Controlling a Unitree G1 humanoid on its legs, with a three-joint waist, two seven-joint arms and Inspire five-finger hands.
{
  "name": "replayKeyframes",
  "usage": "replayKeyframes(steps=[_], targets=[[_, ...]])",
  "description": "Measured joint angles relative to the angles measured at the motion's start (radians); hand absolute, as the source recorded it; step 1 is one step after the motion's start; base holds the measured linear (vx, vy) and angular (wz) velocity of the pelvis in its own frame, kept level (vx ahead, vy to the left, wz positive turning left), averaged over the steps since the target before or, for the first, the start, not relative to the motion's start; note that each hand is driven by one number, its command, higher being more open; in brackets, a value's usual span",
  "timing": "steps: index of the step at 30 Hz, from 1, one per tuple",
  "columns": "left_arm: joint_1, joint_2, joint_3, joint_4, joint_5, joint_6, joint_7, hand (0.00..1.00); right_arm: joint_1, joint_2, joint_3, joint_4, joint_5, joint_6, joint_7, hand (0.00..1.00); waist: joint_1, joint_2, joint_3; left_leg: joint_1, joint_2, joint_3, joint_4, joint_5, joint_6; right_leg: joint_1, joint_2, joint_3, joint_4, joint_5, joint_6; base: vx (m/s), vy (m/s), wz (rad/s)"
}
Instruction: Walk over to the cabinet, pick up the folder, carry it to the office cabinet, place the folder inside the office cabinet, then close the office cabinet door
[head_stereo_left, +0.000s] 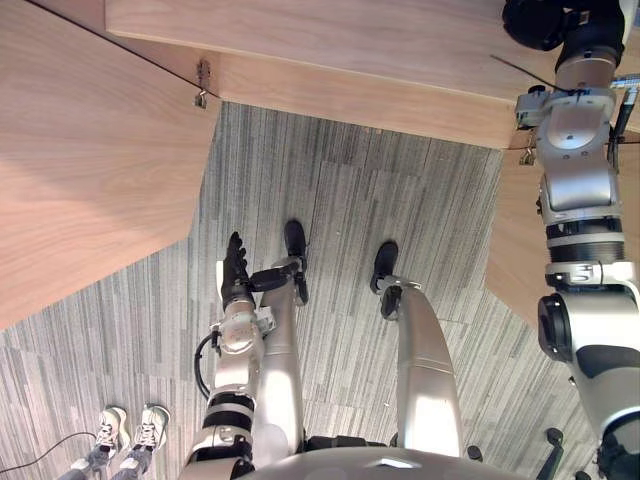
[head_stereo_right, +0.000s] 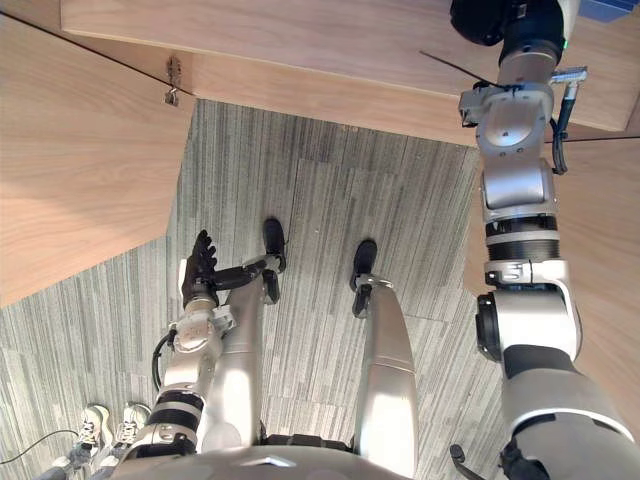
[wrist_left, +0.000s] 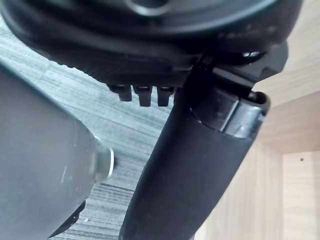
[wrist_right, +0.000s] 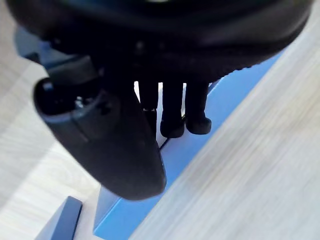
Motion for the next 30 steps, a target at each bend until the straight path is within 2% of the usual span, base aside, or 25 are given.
replayKeyframes(steps=[4,13,16,19,20,24,25,30], targets=[[-0.003,0.002,0.002,0.014,-0.003,0.0,0.013,1.0,-0.068,0.0,-0.056,0.056,0.034,0.02,-0.037,0.0,-0.001,0.0,0.0,0.009,-0.003,0.011,-0.017,0.01,0.009,0.007,-0.002,0.006,-0.023,0.02,0.004,0.0,0.011,-0.03],[-0.03,0.001,0.022,0.07,-0.002,0.003,0.015,1.0,-0.046,0.003,-0.071,0.03,0.036,0.021,-0.056,0.0,-0.013,0.0,0.0,0.041,-0.004,0.028,-0.036,0.017,0.011,0.034,-0.003,0.015,-0.052,0.041,0.008,0.0,0.006,-0.04],[-0.034,-0.007,0.02,0.075,-0.002,0.016,0.014,1.0,0.095,0.05,-0.071,-0.147,0.041,0.018,-0.077,0.0,-0.017,0.0,0.0,0.069,-0.002,0.041,-0.036,0.017,0.012,0.059,-0.003,0.022,-0.052,0.041,0.008,0.02,-0.004,-0.05],[-0.033,-0.014,0.016,0.079,0.0,0.023,0.008,1.0,0.321,0.157,-0.07,-0.359,0.041,-0.004,-0.096,0.0,-0.022,-0.001,-0.002,0.143,0.003,0.049,-0.038,0.004,0.016,0.13,0.0,0.023,-0.06,0.041,0.009,0.04,-0.002,-0.07],[-0.033,-0.013,0.012,0.08,0.001,0.023,0.006,1.0,0.359,0.175,-0.07,-0.386,0.041,-0.012,-0.099,1.0,-0.022,-0.001,-0.002,0.156,0.004,0.051,-0.039,0.002,0.015,0.145,0.001,0.024,-0.065,0.04,0.009,0.03,0.006,-0.06],[-0.019,-0.009,-0.001,0.094,0.014,0.025,-0.009,1.0,0.584,0.29,-0.047,-0.496,0.04,-0.073,-0.107,1.0,-0.034,-0.006,-0.006,0.262,0.006,0.07,-0.055,-0.022,0.01,0.251,0.0,0.029,-0.102,0.037,0.013,0.0,0.022,-0.1],[0.009,-0.009,0.0,0.095,0.029,0.027,-0.015,1.0,0.675,0.334,-0.013,-0.523,0.04,-0.084,-0.102,1.0,-0.047,-0.011,-0.022,0.304,0.006,0.079,-0.064,-0.031,0.009,0.295,0.0,0.029,-0.122,0.036,0.014,0.03,0.031,-0.14],[0.083,-0.008,-0.01,0.161,0.067,0.033,-0.038,1.0,0.951,0.413,0.089,-0.558,0.03,-0.123,-0.025,1.0,-0.054,-0.034,-0.105,0.465,0.002,0.115,-0.152,-0.026,0.017,0.449,0.003,0.037,-0.235,0.058,0.033,0.1,0.019,-0.14]])
